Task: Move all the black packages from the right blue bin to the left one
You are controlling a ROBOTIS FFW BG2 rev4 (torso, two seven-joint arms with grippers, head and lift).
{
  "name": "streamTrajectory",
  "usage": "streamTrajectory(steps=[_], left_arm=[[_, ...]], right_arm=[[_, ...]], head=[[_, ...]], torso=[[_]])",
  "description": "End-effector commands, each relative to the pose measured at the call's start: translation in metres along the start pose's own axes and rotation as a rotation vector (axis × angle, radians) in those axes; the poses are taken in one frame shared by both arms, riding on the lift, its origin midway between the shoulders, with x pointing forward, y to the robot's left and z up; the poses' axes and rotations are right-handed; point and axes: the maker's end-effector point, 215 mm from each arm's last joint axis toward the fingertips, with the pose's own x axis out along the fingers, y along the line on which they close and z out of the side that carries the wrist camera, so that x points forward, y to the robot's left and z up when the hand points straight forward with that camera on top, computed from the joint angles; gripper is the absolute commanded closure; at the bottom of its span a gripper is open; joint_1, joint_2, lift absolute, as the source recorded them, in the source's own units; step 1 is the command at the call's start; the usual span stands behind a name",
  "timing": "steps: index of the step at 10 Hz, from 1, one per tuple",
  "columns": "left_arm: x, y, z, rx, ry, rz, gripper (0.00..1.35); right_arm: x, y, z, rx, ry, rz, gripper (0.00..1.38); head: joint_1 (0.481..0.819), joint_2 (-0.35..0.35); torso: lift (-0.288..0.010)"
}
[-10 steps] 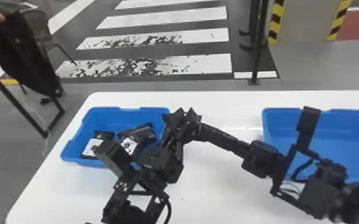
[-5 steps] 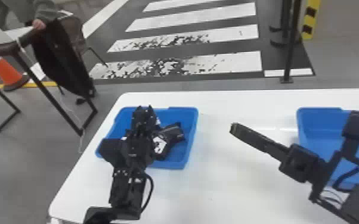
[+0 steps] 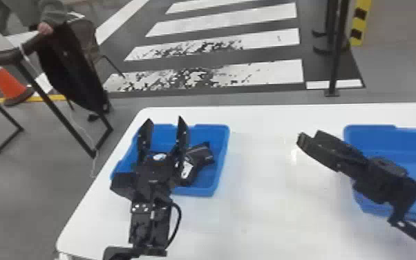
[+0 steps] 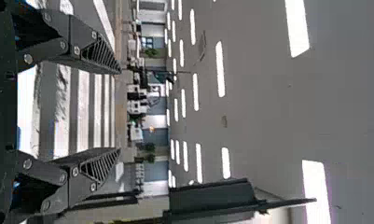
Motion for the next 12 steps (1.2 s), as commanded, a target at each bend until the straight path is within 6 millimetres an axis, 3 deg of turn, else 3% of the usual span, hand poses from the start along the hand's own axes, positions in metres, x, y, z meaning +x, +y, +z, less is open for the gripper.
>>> streamTrajectory(steps=[1, 2, 4, 5, 6, 8, 12], left_arm=[[-0.014, -0.027, 0.043, -0.050, -0.090, -0.049, 0.18], [-0.023, -0.050, 0.064, -0.076, -0.109, -0.100, 0.17], [-0.043, -0.078, 0.083, -0.036, 0.033, -0.183, 0.08], [-0.056, -0.088, 0.072, -0.057, 0.119, -0.199, 0.07], [-0.066, -0.092, 0.049, -0.084, 0.210, -0.201, 0.07], [-0.085, -0.086, 0.012, -0.156, 0.340, -0.176, 0.07], [-0.086, -0.074, 0.019, -0.146, 0.314, -0.134, 0.07]], right_arm=[[-0.022, -0.025, 0.023, -0.131, -0.055, -0.090, 0.07], [-0.050, -0.041, 0.046, -0.254, -0.077, -0.197, 0.07], [-0.110, -0.052, 0.081, -0.487, -0.077, -0.398, 0.07], [-0.125, -0.051, 0.076, -0.513, -0.057, -0.444, 0.08], [-0.137, -0.052, 0.067, -0.522, -0.020, -0.487, 0.08], [-0.146, -0.050, 0.047, -0.499, 0.022, -0.511, 0.08], [-0.150, -0.046, 0.053, -0.518, 0.013, -0.531, 0.08]], head=[[0.695, 0.323], [0.695, 0.274], [0.695, 0.170], [0.695, 0.105], [0.695, 0.058], [0.695, 0.034], [0.695, 0.049]], torso=[[-0.170], [-0.170], [-0.170], [-0.170], [-0.170], [-0.170], [-0.170]])
